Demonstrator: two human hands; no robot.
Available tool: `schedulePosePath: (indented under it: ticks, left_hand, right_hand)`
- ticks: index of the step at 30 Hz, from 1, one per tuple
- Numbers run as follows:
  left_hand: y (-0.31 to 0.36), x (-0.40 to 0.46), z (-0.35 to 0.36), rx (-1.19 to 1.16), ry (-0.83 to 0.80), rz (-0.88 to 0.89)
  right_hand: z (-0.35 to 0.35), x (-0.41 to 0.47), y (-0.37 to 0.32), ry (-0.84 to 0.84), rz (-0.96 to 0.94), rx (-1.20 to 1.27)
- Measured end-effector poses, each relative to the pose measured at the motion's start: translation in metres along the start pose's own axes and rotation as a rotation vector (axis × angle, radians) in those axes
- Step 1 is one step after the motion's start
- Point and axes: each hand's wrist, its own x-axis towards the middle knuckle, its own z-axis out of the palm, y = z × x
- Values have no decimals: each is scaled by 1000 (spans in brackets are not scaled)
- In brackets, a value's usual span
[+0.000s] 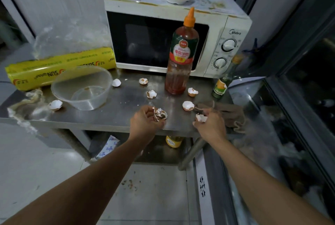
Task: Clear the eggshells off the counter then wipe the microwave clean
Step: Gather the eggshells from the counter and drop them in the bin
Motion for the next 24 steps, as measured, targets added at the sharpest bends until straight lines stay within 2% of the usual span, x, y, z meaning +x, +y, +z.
schedulePosePath:
  ticks: [3, 10, 14, 24]
  left_hand:
    - [1, 5, 14, 31, -8, -3]
    - [-2, 17, 33, 53, 28, -4]
    - [-2, 23, 39, 58, 41, -6]
    - [2, 41, 40, 111, 90, 14]
  right_hand:
    - [5, 10, 15, -27, 34, -17]
    - [19, 25, 21, 74, 39, 14]
    - [20, 30, 23, 71, 32, -10]
    - [18, 64, -8, 57, -224, 60]
